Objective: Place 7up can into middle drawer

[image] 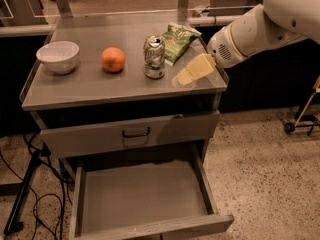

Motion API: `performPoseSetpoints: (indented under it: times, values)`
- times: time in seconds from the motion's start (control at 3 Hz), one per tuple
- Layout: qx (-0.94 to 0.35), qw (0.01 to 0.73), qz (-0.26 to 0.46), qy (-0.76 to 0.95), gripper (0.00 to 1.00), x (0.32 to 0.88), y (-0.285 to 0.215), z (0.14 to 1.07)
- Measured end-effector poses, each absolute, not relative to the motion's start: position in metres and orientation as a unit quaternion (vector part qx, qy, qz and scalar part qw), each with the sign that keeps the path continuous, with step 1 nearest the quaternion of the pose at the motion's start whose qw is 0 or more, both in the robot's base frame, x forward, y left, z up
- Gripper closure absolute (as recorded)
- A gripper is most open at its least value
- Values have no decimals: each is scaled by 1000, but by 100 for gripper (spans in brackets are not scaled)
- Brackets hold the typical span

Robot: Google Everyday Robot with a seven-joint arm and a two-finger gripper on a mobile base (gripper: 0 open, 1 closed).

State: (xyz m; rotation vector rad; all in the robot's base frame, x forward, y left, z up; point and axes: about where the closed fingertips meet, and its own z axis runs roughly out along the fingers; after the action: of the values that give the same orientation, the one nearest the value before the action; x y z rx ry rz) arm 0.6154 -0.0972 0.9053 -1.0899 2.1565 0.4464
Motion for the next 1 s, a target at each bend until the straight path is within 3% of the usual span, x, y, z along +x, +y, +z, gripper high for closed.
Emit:
performPoseSetpoints:
  times: [1.0]
  values:
    - [-396,366,233,809,0,640,-59,890]
